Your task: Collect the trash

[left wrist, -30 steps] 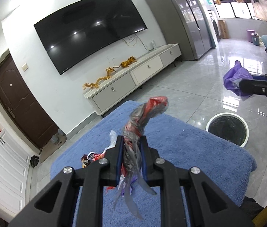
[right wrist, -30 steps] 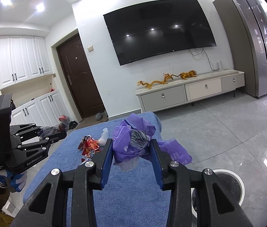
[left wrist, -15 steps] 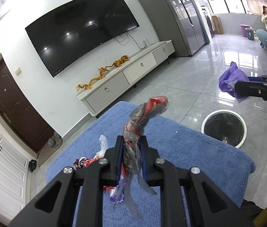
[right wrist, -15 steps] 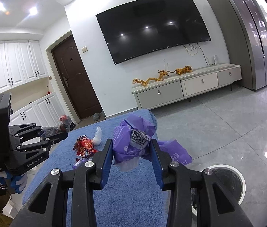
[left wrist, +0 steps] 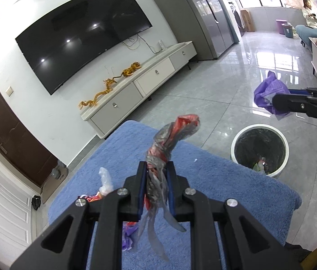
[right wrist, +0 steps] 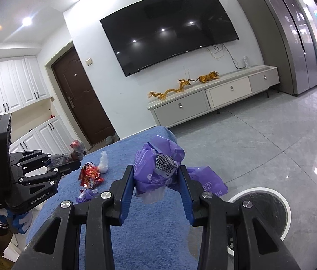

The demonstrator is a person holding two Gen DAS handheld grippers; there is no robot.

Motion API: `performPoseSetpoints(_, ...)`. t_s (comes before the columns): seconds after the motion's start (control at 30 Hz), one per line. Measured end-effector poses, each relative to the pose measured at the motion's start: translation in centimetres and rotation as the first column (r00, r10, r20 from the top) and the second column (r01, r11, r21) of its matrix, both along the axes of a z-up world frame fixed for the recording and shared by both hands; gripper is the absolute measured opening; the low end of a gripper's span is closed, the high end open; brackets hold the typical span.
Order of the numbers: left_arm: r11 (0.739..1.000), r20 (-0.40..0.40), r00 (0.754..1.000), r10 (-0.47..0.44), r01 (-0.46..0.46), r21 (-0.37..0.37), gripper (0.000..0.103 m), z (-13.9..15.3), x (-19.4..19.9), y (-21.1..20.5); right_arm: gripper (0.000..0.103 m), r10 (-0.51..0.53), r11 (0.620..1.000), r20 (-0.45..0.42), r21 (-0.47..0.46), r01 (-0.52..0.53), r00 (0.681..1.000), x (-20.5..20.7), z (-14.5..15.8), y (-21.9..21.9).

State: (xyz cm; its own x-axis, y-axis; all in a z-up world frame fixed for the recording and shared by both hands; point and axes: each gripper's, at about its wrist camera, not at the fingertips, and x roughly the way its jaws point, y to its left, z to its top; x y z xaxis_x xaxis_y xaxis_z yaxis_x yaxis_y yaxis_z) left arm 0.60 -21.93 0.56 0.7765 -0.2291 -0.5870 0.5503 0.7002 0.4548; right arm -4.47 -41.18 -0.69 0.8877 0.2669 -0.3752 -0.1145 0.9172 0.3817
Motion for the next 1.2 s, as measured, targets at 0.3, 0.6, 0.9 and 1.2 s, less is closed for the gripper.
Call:
performPoseSetpoints(0.3, 0.996, -0.113, 0.990, -0.088, 0.087, -0.011, 0.017, -2.2, 1.8, -6.5, 0.036, -0.120, 0.991, -0.083, 0.045, 0.124, 0.989, 0.2, -3.1, -5.0)
performPoseSetpoints(0.6, 0.985, -0.310, 0.936, -0.168, 0.149, -0.084, 0.019, -5.8, 4.3, -15.2, 0.036, -0.239, 0.964, -0.264, 0.049, 0.260, 0.935, 1.6, -8.5, -10.8)
performPoseSetpoints(0.9, 0.968, -0.496, 0.840, -0.222, 0.129, -0.214, 0.021, -9.2, 7.3, -20.6, 0.052, -0.312, 0.944, -0.414, -0.030, 0.329, 0.855, 3.6, -13.5, -13.8)
performPoseSetpoints(1.2, 0.964, -0.522, 0.824, -0.221, 0.101, -0.247, 0.022, -9.0, 7.7, -19.8, 0.055, -0.347, 0.927, -0.426, -0.025, 0.373, 0.835, 3.1, -13.0, -14.4)
